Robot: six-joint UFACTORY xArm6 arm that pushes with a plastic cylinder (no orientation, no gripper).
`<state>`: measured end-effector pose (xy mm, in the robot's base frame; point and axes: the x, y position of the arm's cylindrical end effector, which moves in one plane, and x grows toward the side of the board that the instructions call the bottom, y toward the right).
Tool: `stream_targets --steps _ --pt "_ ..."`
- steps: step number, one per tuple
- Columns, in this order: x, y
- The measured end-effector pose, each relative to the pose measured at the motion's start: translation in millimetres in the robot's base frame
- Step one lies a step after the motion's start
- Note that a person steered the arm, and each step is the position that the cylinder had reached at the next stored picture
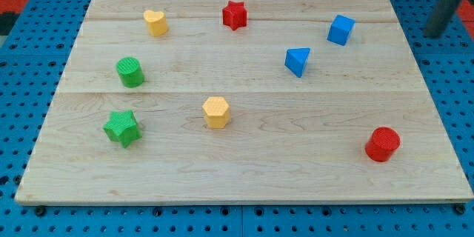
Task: Arrange the blue blocks vertically at the right side of the board
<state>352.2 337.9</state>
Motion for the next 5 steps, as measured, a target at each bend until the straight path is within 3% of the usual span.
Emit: stream_targets --steps 1,2,4,5 --pt "60 -17" --pt "59 -80" --pt "-30 -188" --pt "-10 -266"
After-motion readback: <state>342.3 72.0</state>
